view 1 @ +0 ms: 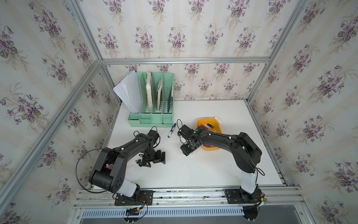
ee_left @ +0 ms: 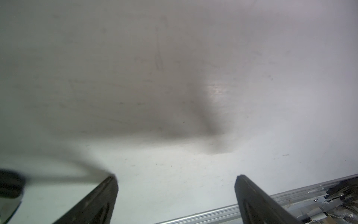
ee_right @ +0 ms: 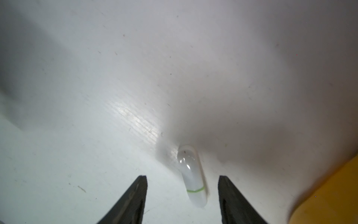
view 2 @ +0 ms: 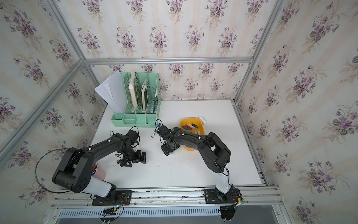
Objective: Put the usb flash drive into the storage box
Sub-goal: Pick up the USB flash from the center of the board.
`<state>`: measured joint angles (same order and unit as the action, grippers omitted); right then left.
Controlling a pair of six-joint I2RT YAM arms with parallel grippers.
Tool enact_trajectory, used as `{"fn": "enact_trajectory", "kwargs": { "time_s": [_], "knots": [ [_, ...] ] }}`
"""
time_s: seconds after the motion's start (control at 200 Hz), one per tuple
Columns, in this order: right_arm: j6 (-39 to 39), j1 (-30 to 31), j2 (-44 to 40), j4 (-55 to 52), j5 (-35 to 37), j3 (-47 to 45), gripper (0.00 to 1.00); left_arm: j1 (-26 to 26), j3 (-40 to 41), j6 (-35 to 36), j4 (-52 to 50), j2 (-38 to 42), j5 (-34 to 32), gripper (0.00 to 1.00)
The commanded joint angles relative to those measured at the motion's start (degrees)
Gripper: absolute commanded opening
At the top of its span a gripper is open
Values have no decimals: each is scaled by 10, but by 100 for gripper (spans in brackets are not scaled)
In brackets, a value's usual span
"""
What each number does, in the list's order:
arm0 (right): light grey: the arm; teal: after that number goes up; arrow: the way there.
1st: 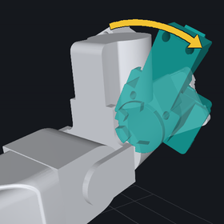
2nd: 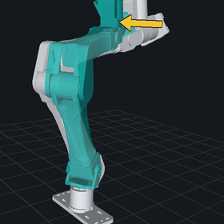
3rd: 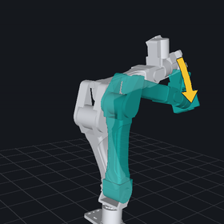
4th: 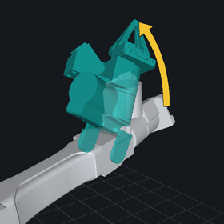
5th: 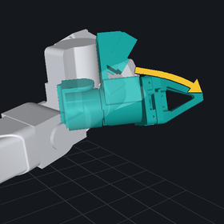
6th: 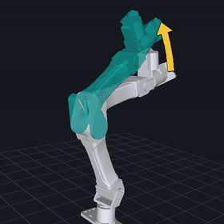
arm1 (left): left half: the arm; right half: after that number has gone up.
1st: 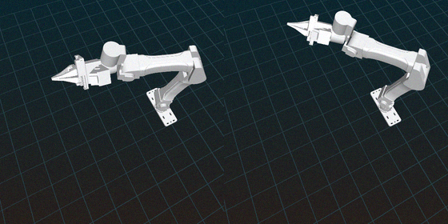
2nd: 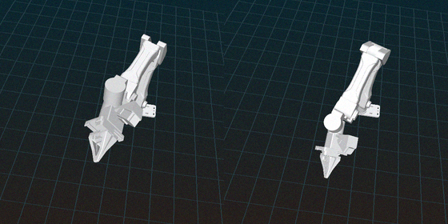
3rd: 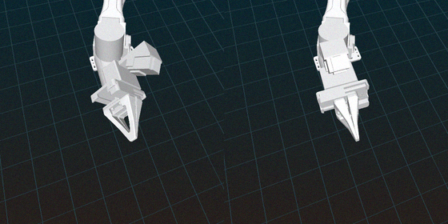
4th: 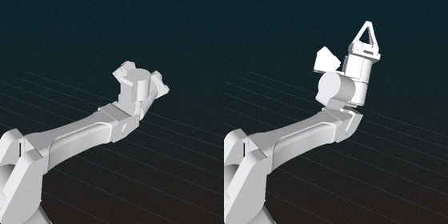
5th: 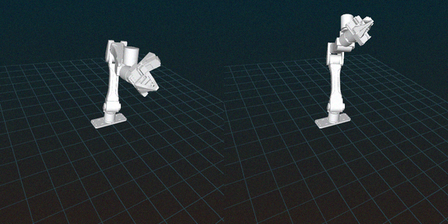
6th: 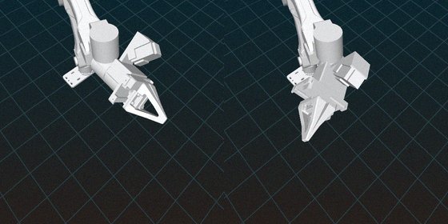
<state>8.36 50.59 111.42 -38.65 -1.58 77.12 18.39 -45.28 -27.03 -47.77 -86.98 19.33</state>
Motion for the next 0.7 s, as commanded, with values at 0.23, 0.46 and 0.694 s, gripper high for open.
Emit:
{"fn": "enact_trajectory", "kwargs": {
  "time_s": [0.23, 0.46, 0.694],
  "knots": [
    [-3, 0, 11, 7, 27, -18, 56, 3, 3, 0, -4, -5, 3, 99],
    [-2, 0, 16, 12, 16, -26, 44, 4, 2, 0, -5, -6, 1, 99],
    [3, 0, 17, 8, 13, -27, 34, 5, 2, 0, -5, -6, 0, 99]
  ]
}}
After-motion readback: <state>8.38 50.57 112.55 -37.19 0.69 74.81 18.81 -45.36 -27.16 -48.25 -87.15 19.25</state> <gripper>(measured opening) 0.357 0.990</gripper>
